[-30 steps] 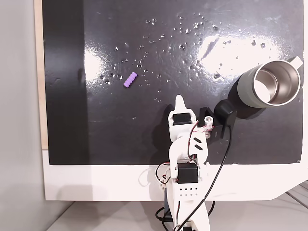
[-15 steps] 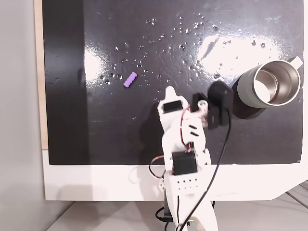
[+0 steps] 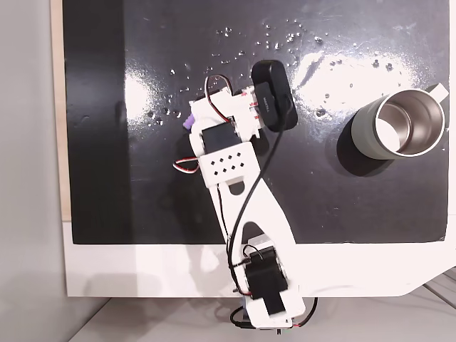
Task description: Grasp a pengrip and put it in the cup.
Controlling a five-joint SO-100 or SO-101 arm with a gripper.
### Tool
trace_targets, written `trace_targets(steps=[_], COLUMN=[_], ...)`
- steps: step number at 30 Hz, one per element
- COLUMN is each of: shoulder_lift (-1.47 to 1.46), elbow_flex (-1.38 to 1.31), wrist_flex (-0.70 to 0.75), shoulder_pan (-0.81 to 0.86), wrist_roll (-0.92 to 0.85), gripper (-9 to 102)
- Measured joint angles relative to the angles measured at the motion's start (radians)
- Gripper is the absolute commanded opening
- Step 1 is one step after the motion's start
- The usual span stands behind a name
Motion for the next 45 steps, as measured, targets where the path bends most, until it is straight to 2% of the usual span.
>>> trace_targets(steps=[7, 21, 25, 29, 39, 45], shoulder_lift=[-0.212, -0.385, -0.414, -0.434, -0.43, -0.305], elbow_flex=[-0.14, -0.256, -0.265, -0.278, -0.288, -0.311], wrist_flex=[0.051, 0.077, 0.077, 0.078, 0.089, 0.146], shoulder_pan=[-0.043, -0.13, -0.137, -0.137, -0.135, -0.072], wrist_roll=[0.006, -0.028, -0.032, -0.037, -0.031, 0.014], gripper=[16, 17, 12, 0, 0, 0])
